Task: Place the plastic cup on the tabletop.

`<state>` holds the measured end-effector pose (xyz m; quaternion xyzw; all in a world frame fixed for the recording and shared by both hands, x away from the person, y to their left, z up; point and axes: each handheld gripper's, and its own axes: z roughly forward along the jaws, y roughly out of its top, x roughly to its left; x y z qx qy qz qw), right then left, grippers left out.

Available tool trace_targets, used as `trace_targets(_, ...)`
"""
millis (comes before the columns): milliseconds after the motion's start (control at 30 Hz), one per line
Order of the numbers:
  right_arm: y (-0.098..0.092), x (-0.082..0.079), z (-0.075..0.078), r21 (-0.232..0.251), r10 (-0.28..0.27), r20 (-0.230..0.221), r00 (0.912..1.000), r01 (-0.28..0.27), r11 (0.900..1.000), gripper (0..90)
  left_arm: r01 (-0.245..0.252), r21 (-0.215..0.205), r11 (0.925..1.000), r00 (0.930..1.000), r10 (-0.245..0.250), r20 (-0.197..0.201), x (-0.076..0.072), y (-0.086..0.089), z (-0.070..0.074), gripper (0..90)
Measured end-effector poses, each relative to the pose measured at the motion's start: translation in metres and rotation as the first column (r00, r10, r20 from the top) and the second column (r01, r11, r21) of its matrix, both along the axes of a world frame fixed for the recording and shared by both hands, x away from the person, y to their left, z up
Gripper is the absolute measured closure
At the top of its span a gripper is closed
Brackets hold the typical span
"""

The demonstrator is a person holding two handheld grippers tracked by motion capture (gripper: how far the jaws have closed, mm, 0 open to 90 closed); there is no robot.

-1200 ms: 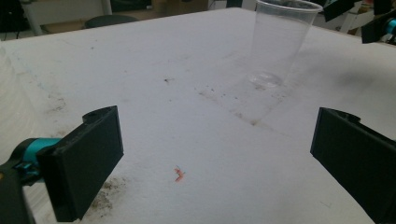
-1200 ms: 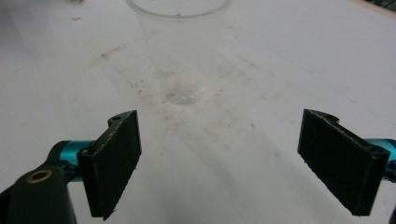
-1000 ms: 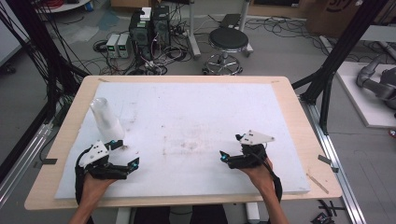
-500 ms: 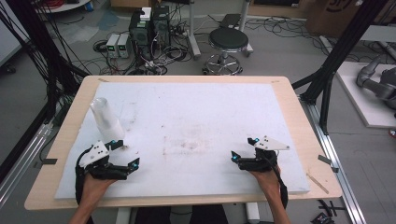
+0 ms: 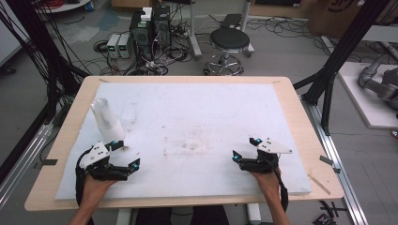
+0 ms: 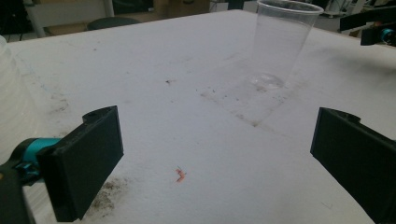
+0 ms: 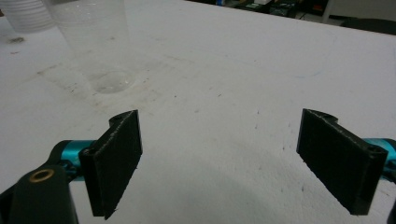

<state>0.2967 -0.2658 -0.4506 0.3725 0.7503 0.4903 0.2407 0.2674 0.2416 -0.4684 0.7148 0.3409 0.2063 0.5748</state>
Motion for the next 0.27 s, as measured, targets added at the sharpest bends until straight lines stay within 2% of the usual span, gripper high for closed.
trace_targets(267,-0.0027,-0.0014,-0.0019,0.015,-0.001,0.01,0.9999,0.0,1.0,14.1,-0.007,-0.01,0.9999,1.0,0.007,0.001,-0.0004,0.0009,-0.0001,2.3)
